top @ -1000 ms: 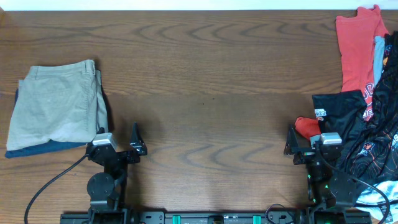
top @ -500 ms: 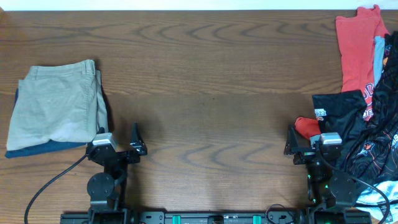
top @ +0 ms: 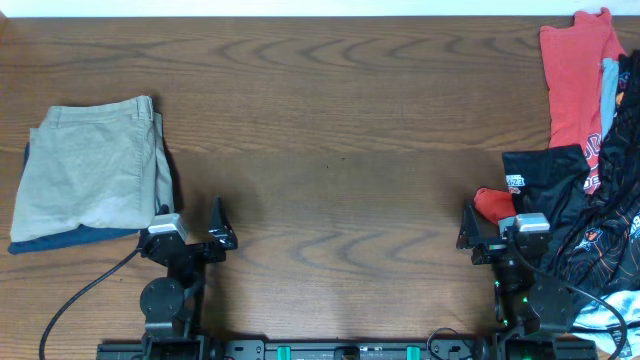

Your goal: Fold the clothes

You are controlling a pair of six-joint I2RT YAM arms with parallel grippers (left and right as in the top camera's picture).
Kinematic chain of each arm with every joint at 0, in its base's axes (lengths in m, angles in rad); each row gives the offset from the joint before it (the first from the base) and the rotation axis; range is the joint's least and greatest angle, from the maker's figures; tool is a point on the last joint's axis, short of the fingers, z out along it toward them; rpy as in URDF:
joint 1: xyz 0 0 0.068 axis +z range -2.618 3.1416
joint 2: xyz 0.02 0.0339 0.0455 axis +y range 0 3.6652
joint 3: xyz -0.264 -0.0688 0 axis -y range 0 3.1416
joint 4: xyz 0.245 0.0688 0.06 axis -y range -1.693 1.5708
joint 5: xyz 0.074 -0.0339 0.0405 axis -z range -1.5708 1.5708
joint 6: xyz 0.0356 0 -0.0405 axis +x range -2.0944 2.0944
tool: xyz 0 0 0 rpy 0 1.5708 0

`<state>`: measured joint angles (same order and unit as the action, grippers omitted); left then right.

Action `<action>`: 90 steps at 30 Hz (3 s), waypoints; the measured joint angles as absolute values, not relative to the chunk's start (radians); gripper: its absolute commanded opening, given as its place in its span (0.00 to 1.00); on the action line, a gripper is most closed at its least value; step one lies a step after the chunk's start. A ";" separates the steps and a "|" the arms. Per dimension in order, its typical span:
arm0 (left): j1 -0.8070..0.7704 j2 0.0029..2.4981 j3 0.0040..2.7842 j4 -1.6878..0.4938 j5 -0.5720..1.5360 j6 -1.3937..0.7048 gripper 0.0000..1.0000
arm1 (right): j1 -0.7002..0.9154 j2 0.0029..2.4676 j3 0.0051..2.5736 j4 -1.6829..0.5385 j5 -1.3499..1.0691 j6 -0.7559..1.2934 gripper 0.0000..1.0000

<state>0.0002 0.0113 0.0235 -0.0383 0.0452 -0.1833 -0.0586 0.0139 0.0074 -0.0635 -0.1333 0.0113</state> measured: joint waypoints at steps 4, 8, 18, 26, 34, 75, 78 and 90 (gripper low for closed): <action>0.000 0.036 0.066 -0.136 0.061 -0.187 0.98 | -0.059 0.039 0.029 -0.118 -0.117 0.036 0.99; 0.000 0.124 0.140 -0.305 0.078 -0.187 0.98 | -0.059 0.121 0.107 -0.252 -0.100 0.068 0.99; 0.000 0.497 0.551 -0.718 0.110 -0.188 0.98 | -0.059 0.519 0.498 -0.646 0.009 0.145 0.99; 0.000 0.738 0.737 -0.864 0.118 -0.188 0.98 | -0.059 0.884 0.696 -0.741 0.070 0.153 0.99; 0.000 0.843 0.739 -0.871 0.121 -0.189 0.98 | -0.099 1.102 0.694 -0.818 0.307 0.308 0.92; 0.000 0.877 0.739 -0.871 0.125 -0.191 0.98 | -0.204 1.263 1.118 -0.883 -0.235 0.177 0.01; 0.000 0.877 0.739 -0.871 0.125 -0.191 0.98 | -0.103 1.265 1.116 -0.969 -0.372 0.137 0.01; 0.000 0.877 0.739 -0.830 0.142 -0.192 0.98 | 0.513 1.290 1.091 -0.640 -0.564 0.109 0.90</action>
<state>0.0002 0.8772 0.7395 -0.8303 0.1417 -0.1917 0.5129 1.2896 1.0908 -0.6403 -0.5640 0.1085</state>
